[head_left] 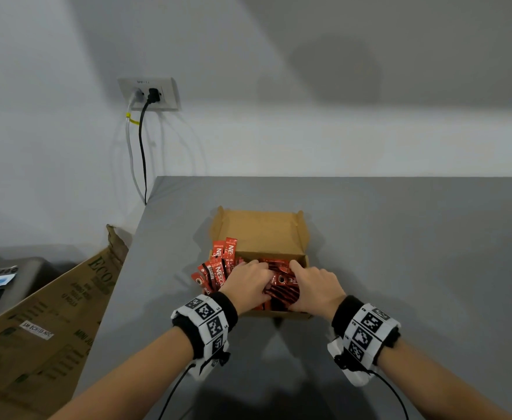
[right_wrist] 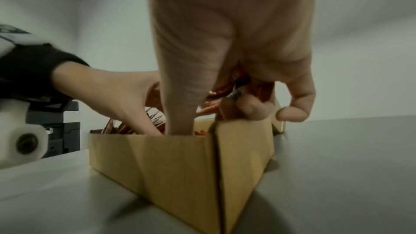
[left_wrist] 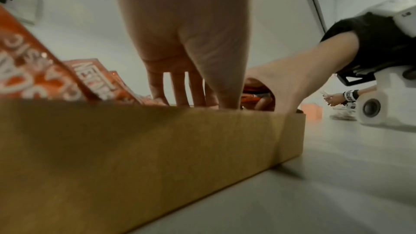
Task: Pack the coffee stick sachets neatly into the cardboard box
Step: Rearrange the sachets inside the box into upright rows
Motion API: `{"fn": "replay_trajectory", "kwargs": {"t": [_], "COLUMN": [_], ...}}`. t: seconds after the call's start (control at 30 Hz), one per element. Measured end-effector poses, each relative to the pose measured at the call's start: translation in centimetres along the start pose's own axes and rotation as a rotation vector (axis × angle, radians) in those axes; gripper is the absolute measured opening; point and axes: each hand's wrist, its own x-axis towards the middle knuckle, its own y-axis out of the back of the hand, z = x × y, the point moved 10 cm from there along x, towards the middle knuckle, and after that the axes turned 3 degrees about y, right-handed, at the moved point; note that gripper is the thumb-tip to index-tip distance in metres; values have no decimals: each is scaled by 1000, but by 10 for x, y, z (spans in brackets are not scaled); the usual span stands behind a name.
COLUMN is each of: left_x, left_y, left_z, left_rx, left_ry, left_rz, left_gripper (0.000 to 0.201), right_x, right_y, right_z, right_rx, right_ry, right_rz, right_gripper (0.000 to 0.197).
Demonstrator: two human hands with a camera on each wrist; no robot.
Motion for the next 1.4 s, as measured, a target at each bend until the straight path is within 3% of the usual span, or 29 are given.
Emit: {"fn": "replay_trajectory", "kwargs": {"t": [0.13,0.37,0.57,0.83,1.03,1.2,1.4], "left_x": [4,7,8,9,10,10,11], "left_y": [-2,-3,-9,-9,-8,-7,-9], "left_z": [-8,-12,-9,-14,-12,-11,-12], "left_rx": [17,-48,7,6,2,16,4], "left_ry": [41,32,51,67,54,42,65], "left_rz": [38,111,86,67,78,80,61], "left_gripper": [29,39,33,26,34,36,29], "right_x": [2,2,0,4,-1,0,-8], "right_y": [4,4,11,5,-2,1,21], "right_z": [6,6,9,14,18,20,19], "right_rx": [88,61,20,147,240,278,699], "right_ry": [-1,29,52,23,-9,-16,-7], "right_rz": [35,31,28,56,135,66,-4], "right_gripper": [44,38,41,24,24,28,16]}}
